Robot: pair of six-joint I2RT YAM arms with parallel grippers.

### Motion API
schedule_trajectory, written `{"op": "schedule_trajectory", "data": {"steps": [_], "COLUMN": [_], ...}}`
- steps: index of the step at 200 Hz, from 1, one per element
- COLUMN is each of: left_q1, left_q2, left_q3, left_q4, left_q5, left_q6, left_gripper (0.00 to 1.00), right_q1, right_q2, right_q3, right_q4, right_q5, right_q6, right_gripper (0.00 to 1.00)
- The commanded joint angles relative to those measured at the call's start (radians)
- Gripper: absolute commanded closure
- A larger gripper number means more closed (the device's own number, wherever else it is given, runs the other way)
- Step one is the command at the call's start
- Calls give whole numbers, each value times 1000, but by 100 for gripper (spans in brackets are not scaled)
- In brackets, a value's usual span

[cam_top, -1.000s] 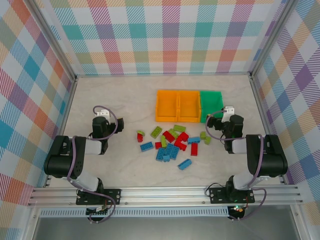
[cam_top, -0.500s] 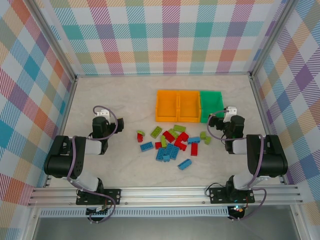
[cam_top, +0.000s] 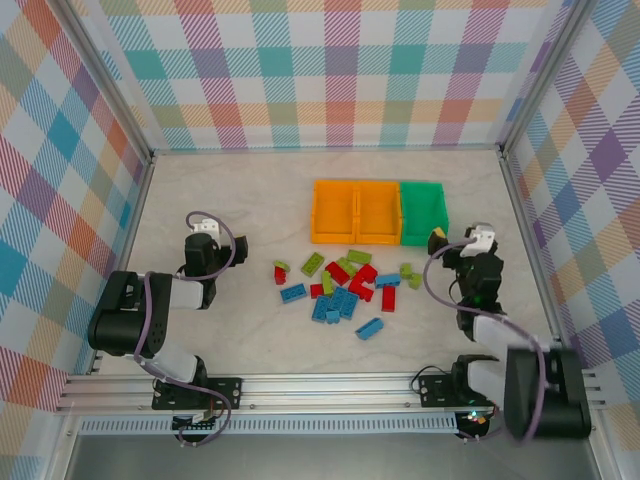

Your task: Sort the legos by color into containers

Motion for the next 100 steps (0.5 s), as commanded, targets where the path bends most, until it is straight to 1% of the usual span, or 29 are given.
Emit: {"op": "schedule_trajectory", "data": {"steps": [1,14,24,36,43,48,66,80,89,100], "left_q1": [-28,-64,-99,-157,-202,-252,-442,-577,-654,-751], "left_q2": [-126,-222,-299,-388,-429,-454,-505,-512,-511,-514], "left_q3": [47,63,68,89,107,123,174,184,191,200], "left_q4": [-125,-244,-298,-370,-411,-433,-476,-463,-474,-523], "left_q5": [-50,-83,-75,-24,-7,6,27,94,149,212], "left_q6": [27,36,34,20,3,-2,9,42,101,199], "left_gripper": [0,0,0,0,0,0,0,0,0,0], "right_q1": [8,10,12,32,49,68,143,212,241,258], "right_q2": [-189,-285,-318,-300,-277,-252,-140,-49,1,58], "right_q3": [81,139,193,266,288,303,357,382,382,381], "right_q4": [-488,-700,-858,-1044,-1104,-1150,-1268,-1306,-1300,-1281], "right_q5": [-100,-162,-210,-244,-260,-269,-256,-193,-163,-164], "right_q6": [176,245,293,321,319,316,313,321,323,330], "right_gripper": [0,0,0,0,0,0,0,0,0,0]}}
